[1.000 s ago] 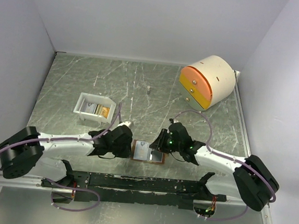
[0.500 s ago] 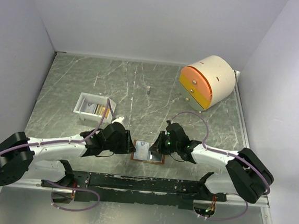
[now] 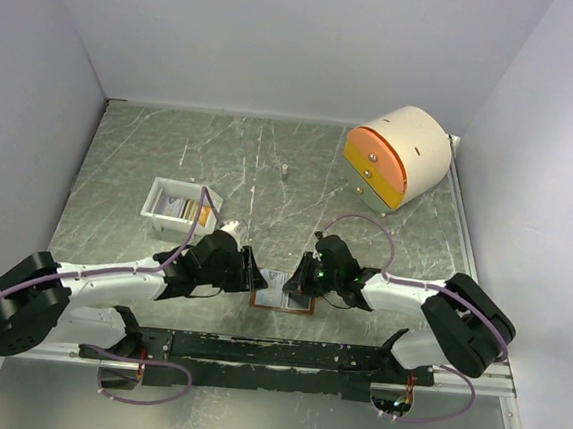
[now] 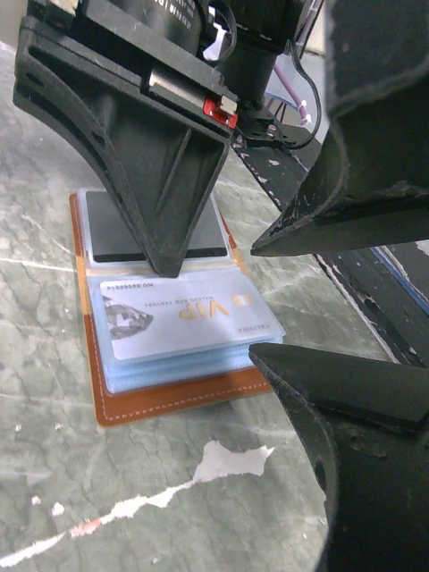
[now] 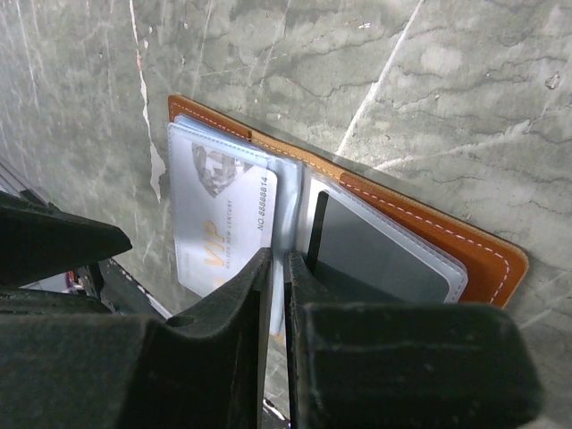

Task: Put the credit cards into the card holder
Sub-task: Insert the credit card into the card holder.

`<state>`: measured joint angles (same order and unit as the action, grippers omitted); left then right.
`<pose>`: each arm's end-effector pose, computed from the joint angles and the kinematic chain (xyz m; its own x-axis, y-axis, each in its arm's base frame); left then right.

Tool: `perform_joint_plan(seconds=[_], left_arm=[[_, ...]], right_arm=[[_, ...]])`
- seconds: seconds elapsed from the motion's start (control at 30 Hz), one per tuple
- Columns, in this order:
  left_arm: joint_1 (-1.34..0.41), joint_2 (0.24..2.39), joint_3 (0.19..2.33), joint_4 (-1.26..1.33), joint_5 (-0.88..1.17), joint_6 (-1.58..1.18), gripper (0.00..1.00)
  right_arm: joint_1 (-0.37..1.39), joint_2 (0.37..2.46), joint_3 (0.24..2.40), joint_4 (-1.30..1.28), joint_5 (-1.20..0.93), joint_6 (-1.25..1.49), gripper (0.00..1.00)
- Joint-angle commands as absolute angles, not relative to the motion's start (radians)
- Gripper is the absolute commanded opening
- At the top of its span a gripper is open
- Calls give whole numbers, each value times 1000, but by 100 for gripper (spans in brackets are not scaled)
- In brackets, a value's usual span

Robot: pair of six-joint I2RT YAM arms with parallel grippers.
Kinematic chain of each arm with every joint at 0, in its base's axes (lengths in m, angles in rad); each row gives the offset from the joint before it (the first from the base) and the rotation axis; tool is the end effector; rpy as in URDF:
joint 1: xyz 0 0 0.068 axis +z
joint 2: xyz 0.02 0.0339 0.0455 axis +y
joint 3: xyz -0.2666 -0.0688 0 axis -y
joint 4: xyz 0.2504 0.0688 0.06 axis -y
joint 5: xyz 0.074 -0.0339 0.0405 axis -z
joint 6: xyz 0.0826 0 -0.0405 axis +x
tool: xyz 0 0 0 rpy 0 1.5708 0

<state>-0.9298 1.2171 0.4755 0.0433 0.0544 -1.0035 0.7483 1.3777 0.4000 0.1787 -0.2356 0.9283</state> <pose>0.1595 -0.2212 0.1381 -0.9025 -0.1985 -0.3821 0.1192 0.7375 -0.6647 0.1819 0.1952 0.0905 -0.9399 0.1897 -0.2840 -0.0474 0.7510 0.6586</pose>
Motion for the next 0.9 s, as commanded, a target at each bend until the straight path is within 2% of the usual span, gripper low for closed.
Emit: perform_joint_plan(seconds=[0.0, 0.87], left_arm=[[-921, 1236, 471, 125, 94, -1002, 55], [-912, 1355, 468, 181, 101, -1020, 55]], right_arm=[[756, 1406, 405, 138, -209, 917, 10], [758, 1416, 378, 178, -214, 933, 8]])
